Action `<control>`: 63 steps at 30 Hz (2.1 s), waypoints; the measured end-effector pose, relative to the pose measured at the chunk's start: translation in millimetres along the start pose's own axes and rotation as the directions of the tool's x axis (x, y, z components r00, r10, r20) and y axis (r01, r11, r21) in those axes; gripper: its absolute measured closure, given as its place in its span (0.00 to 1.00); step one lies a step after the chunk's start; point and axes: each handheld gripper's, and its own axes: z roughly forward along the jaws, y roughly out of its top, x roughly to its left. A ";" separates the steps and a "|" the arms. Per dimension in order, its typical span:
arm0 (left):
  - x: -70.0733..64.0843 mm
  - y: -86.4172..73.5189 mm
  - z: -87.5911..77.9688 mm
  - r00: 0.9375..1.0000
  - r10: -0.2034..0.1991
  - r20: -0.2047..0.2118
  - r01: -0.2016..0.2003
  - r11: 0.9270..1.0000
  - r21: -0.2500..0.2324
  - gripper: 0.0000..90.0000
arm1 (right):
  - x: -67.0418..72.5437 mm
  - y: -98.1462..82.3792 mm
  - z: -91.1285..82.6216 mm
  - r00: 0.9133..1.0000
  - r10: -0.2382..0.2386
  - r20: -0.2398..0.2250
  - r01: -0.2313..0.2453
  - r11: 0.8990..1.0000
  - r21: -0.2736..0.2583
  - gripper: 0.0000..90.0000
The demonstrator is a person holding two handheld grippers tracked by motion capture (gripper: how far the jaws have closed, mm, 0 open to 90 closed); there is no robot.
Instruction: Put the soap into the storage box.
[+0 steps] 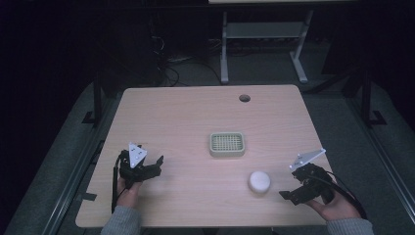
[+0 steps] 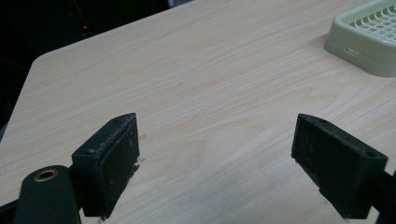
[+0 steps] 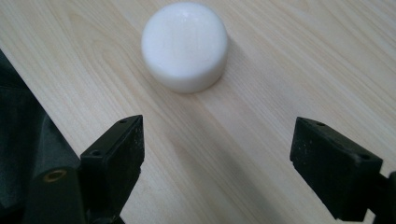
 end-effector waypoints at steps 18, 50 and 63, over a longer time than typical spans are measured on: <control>0.2 0.0 0.2 1.000 -0.003 -0.001 0.003 1.000 -0.002 0.16 | 5.1 23.1 2.8 0.998 -0.063 -0.022 0.064 0.997 0.044 0.19; 0.6 0.2 -0.1 1.000 -0.009 0.000 0.009 1.000 -0.001 0.16 | 12.7 55.5 22.7 0.987 -0.147 -0.060 0.152 0.983 0.103 0.18; 0.9 0.2 -0.2 1.000 -0.010 0.001 0.010 1.000 -0.003 0.16 | 13.9 64.4 36.6 0.985 -0.159 -0.072 0.167 0.977 0.131 0.17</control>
